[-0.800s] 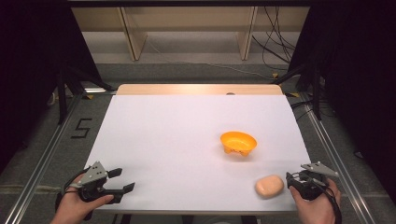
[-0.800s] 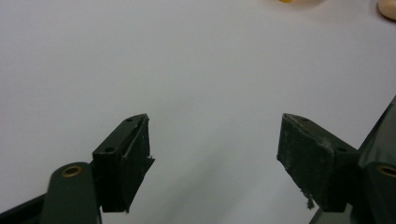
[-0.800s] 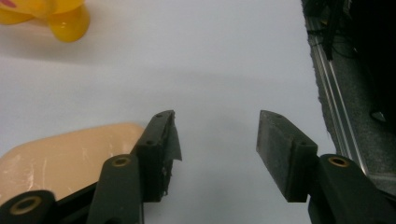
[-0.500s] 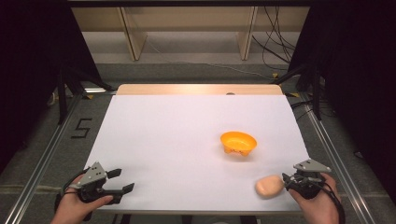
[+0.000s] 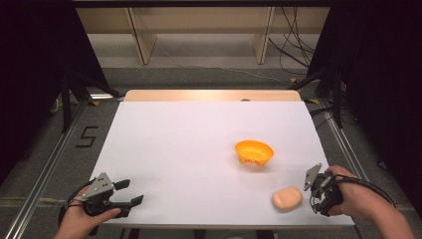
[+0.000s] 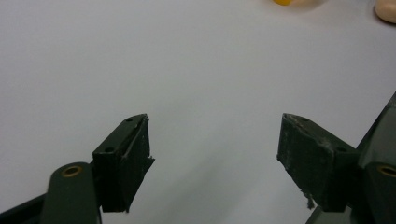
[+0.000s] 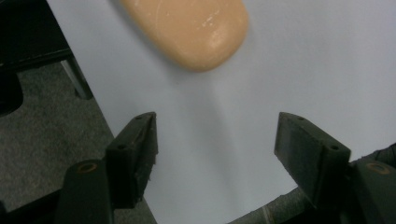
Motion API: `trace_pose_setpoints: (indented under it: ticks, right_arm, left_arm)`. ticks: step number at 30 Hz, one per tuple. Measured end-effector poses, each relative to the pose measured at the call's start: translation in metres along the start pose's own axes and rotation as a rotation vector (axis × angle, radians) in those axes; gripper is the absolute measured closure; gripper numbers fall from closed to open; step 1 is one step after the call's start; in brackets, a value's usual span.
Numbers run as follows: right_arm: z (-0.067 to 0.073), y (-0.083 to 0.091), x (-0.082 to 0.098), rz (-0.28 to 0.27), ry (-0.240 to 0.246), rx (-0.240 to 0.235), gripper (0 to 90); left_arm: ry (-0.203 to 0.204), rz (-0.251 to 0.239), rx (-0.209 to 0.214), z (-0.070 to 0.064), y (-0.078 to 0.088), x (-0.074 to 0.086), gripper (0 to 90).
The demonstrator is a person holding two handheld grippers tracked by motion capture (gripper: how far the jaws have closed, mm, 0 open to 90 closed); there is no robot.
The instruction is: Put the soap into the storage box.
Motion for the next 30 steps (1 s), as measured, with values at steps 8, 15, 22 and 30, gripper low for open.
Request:
trace_pose_setpoints:
  ticks: [8, 15, 22, 30]
  right_arm:
    - [0.0, -0.008, -0.02, -0.005, 0.156, -0.057, 28.3]
    - [0.0, -0.014, -0.028, -0.056, 0.192, -0.058, 26.5]
    - [0.001, -0.019, -0.035, -0.075, 0.198, -0.064, 25.6]
    - [0.001, -0.025, -0.046, -0.081, 0.237, -0.081, 24.1]
  left_arm:
    - [0.022, 0.006, -0.003, -0.001, -0.001, 0.001, 25.1]
    - [0.007, 0.001, -0.012, 0.001, -0.001, 0.001, 25.1]
    - [0.014, -0.004, -0.016, 0.001, -0.001, 0.001, 25.1]
    - [0.011, -0.007, -0.018, 0.001, 0.0, 0.0, 25.2]
Point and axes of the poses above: each handheld gripper's, and its own axes: y roughly backward along the jaws, x roughly out of its underside, z roughly to its left, the point moved 4 cm from there along -y, roughly forward along the jaws, and after that the axes turned 1 degree about y, right-handed, at the moved point
